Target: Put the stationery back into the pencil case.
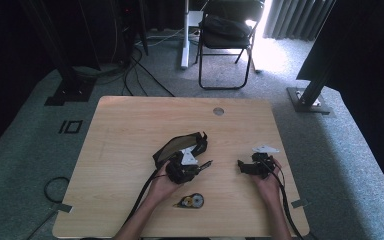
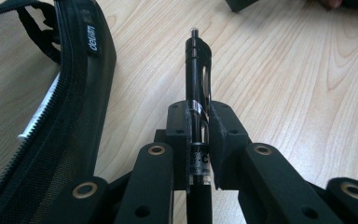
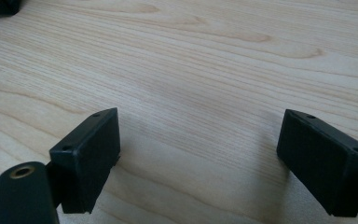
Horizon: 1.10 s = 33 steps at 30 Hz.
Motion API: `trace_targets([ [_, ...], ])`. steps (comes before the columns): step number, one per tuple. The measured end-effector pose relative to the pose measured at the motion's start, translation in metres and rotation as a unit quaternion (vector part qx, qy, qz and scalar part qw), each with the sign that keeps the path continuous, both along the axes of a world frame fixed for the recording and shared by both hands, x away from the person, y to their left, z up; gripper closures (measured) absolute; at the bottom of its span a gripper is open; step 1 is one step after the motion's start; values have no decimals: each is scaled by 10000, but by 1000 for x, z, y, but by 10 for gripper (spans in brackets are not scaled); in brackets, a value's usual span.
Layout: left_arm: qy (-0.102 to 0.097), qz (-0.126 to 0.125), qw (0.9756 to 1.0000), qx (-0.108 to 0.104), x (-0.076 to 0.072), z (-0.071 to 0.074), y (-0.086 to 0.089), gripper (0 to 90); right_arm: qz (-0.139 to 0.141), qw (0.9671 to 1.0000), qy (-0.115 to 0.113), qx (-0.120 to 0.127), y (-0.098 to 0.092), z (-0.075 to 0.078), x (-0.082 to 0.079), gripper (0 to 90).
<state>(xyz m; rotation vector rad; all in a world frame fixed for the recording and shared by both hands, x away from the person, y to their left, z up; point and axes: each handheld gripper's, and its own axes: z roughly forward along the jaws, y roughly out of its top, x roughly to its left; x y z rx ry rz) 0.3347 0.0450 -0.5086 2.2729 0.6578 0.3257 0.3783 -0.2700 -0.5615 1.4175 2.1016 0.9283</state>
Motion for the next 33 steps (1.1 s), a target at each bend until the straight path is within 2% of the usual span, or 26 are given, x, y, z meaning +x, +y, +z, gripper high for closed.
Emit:
trace_targets([
  [8, 4, -12, 10000, -37, -1, 4, 2, 795, -1, 10000, 0, 1, 0, 0, 0, 132],
  [33, -157, -42, 9998, -71, -2, 22, 7, 795, -2, 10000, 1, -1, 0, 0, 0, 132],
])
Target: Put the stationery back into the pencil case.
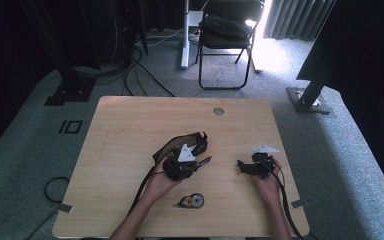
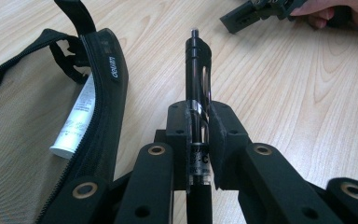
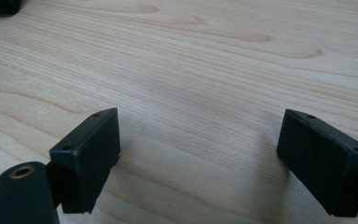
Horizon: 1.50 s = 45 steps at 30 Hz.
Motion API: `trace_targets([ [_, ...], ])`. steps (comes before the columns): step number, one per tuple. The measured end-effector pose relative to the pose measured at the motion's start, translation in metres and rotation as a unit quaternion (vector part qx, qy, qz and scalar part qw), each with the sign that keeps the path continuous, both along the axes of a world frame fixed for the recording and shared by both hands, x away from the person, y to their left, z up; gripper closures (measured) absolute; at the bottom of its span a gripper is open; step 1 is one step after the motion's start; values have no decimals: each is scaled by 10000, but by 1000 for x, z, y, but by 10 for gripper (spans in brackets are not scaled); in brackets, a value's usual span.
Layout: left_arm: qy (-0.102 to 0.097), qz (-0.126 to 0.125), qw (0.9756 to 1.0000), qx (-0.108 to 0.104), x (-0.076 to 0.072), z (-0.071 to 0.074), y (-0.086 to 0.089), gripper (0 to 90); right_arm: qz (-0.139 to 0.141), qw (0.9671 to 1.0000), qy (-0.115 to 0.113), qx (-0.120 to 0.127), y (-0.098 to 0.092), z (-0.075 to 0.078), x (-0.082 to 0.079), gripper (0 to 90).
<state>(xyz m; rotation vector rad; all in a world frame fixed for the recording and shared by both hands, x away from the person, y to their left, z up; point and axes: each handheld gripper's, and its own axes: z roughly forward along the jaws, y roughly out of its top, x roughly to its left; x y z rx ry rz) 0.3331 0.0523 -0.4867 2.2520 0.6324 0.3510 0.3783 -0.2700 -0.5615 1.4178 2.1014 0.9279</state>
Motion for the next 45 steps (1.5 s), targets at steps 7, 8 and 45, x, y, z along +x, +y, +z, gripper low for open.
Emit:
trace_targets([
  [7, -24, 13, 10000, -11, 1, 4, 1, 795, 1, 10000, -1, -1, 0, 0, 0, 132],
  [8, -30, 8, 10000, -8, 1, 5, 2, 795, 1, 10000, 0, 1, 0, 0, 0, 132],
  [45, -90, 49, 9998, -157, 4, 23, 13, 795, 1, 10000, 0, 1, 0, 0, 0, 132],
])
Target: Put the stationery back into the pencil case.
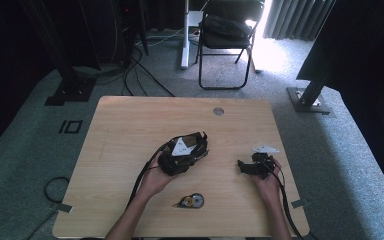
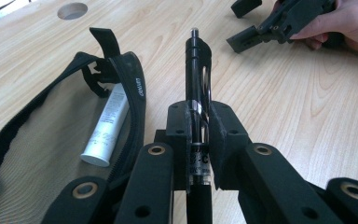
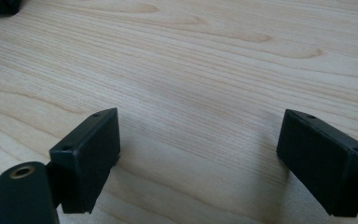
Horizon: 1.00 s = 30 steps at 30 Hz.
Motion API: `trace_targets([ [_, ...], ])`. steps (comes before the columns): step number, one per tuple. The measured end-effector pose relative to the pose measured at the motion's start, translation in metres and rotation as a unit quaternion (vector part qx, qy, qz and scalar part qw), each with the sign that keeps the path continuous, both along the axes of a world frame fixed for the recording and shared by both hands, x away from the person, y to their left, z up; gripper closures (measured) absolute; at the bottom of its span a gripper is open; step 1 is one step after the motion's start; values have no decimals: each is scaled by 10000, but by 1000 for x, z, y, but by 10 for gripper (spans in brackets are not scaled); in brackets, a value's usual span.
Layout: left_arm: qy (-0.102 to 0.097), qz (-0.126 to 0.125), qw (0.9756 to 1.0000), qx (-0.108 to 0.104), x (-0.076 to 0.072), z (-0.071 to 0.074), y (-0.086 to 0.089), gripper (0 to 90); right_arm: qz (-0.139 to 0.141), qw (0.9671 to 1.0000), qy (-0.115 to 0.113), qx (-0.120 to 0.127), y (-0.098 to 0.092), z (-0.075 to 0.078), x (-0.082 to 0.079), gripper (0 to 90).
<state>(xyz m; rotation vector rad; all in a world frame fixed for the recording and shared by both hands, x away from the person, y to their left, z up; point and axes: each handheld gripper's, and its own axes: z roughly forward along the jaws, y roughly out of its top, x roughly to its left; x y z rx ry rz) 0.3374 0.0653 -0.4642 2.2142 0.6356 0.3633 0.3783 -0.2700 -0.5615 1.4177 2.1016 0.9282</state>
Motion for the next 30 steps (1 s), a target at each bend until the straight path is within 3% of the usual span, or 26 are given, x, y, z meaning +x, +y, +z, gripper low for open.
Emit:
trace_targets([
  [30, -76, 157, 9998, -97, 6, 8, 13, 795, -1, 10000, -1, -2, 0, 0, 0, 132],
])
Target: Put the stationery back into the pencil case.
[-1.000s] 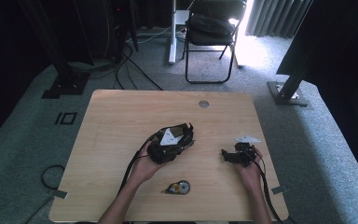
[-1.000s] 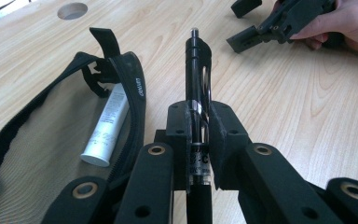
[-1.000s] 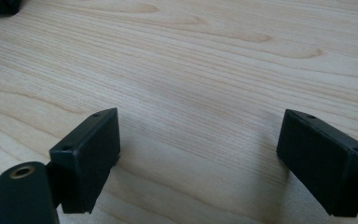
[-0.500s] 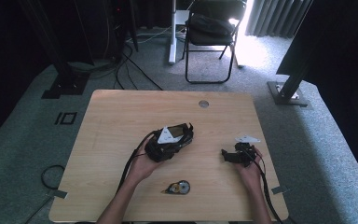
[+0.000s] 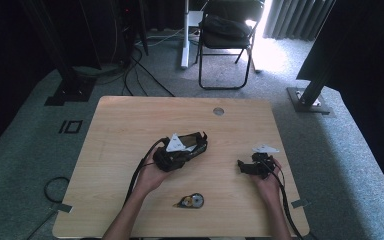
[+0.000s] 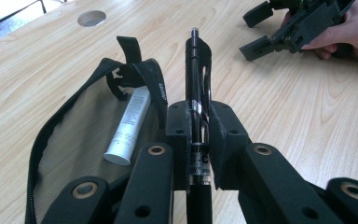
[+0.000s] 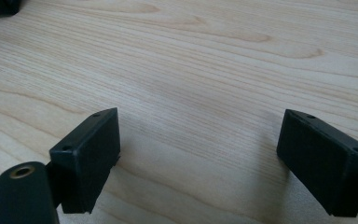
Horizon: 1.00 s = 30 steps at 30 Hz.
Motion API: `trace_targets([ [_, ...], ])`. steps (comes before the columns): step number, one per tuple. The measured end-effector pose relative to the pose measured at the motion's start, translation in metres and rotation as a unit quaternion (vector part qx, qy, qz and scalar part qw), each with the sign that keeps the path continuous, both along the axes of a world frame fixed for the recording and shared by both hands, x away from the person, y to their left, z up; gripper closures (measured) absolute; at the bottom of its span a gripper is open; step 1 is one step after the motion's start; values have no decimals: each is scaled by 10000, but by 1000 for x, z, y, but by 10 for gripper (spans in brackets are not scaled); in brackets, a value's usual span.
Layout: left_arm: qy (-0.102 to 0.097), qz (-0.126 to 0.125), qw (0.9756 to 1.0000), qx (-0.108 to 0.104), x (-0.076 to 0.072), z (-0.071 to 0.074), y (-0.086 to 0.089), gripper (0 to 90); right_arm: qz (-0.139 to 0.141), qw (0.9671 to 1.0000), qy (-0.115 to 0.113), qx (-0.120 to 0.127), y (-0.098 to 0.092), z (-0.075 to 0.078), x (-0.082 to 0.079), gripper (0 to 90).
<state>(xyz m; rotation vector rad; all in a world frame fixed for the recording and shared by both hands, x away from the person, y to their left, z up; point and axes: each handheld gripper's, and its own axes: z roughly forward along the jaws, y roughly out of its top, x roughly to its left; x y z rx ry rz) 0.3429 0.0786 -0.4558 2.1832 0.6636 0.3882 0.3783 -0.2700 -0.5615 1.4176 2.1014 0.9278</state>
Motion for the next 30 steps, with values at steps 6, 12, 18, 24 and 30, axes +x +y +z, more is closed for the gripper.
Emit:
trace_targets([
  [6, -10, 33, 10000, -33, 2, 2, 3, 795, -1, 10000, 1, 1, 0, 0, 0, 132],
  [12, 8, 82, 9999, -62, 5, 2, 7, 795, -3, 10000, 3, 3, 0, 0, 0, 132],
  [18, 0, 131, 9999, -83, 7, 4, 9, 795, -3, 10000, 3, 1, 0, 0, 0, 132],
  [24, -24, 151, 9999, -76, 10, 7, 12, 795, -1, 10000, 0, 1, 0, 0, 0, 132],
  [30, -16, 227, 9997, -93, 14, 8, 15, 795, -1, 10000, 0, 1, 0, 0, 0, 132],
])
